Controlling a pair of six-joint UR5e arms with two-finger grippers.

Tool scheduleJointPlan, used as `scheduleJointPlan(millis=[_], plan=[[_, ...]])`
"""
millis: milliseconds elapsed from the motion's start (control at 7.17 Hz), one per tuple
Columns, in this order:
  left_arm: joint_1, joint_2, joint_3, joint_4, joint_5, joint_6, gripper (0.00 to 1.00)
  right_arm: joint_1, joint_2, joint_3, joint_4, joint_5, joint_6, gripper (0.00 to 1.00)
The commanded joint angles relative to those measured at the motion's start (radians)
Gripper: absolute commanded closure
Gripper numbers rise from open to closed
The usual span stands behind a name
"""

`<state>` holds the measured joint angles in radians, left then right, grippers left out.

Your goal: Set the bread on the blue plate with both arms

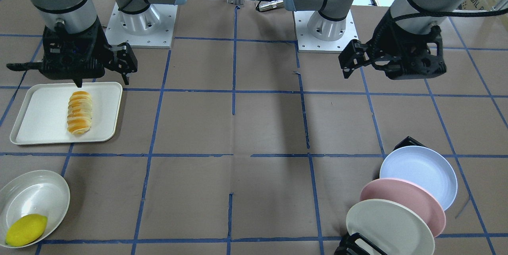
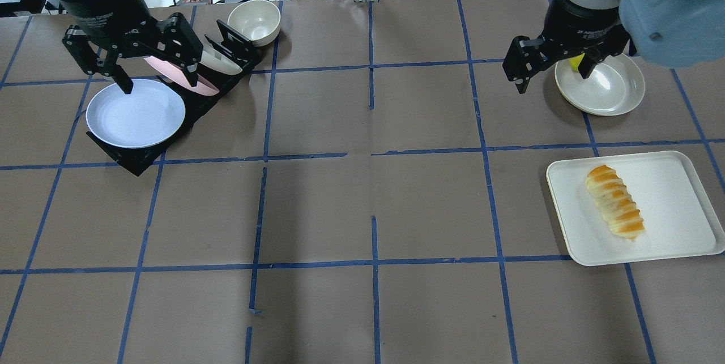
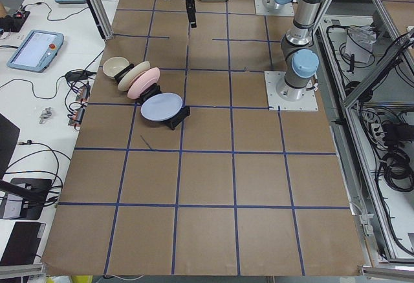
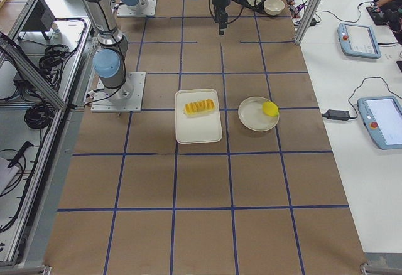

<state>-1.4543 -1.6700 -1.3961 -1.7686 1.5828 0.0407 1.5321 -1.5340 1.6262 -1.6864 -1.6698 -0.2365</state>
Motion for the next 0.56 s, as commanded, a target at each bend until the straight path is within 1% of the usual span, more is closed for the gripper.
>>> scheduleJointPlan(millis=[0, 140, 279, 419], plan=[[0.192, -0.045, 0.006, 0.029, 0.000, 0.243, 0.00, -0.195, 0.000, 0.187, -0.209, 0.001, -0.354, 0.04], [0.294, -0.101, 0.008, 0.072, -0.001, 0.369, 0.00, -0.301, 0.000, 0.278, -0.279, 0.018, -0.418, 0.04], [0.364, -0.162, 0.009, 0.101, -0.010, 0.471, 0.00, -0.370, 0.009, 0.359, -0.335, 0.042, -0.426, 0.04], [0.420, -0.219, 0.012, 0.154, -0.015, 0.549, 0.00, -0.423, 0.015, 0.450, -0.425, 0.045, -0.435, 0.04]])
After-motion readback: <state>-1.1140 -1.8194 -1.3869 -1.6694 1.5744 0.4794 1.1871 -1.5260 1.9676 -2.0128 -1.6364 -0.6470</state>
